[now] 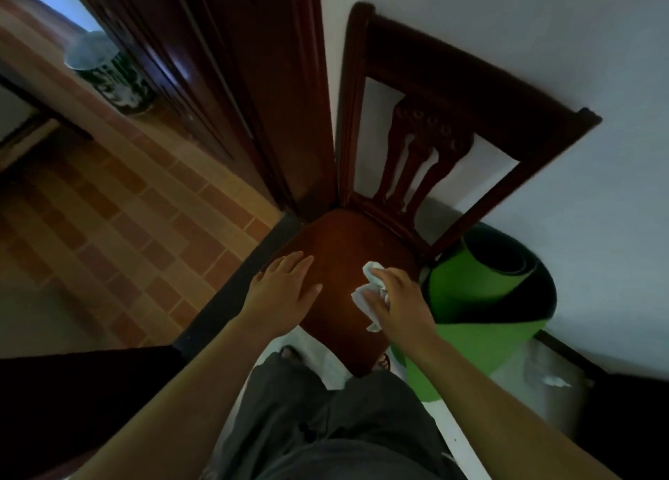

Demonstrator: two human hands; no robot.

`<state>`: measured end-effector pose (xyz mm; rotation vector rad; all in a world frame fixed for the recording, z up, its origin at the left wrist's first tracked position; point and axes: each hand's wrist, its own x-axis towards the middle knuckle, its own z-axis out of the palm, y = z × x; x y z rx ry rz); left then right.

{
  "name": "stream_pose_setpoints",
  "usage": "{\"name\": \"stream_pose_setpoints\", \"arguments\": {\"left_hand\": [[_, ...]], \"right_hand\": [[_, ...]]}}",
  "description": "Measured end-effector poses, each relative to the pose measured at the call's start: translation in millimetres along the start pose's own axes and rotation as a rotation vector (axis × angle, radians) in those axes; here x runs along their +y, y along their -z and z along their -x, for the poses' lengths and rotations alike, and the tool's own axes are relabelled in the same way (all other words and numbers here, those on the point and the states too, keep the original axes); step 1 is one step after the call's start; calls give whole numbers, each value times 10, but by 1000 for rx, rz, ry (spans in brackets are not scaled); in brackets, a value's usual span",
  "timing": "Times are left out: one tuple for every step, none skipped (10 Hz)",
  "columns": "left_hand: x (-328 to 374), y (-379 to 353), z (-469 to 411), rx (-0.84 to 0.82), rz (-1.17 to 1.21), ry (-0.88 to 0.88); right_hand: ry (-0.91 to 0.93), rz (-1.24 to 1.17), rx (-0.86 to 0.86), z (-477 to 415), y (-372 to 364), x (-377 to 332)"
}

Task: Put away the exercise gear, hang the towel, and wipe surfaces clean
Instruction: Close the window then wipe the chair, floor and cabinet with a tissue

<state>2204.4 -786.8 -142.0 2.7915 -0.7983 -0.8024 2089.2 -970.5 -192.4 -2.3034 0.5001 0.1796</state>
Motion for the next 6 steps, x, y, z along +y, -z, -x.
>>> {"name": "stream_pose_setpoints", "arguments": {"left_hand": [[-15, 99, -278, -52, -30, -54], [-54, 204, -602, -84, -67, -133], [-114, 337, -884, -134, -116, -198], [-203, 491, -1104, -173, -170, -243], [-306, 588, -1327, -176, -219, -286], [-387, 644, -1466, -183, -246, -323]], "right_hand": [[-61, 14, 24, -158, -7, -14], [-136, 20, 58, -341, -29, -66], [-232, -36, 124, -492, -79, -146], [-301, -58, 154, -606, -151, -259], [-319, -71, 195, -763, -201, -357], [-357, -113, 192, -941, -263, -450]]}}
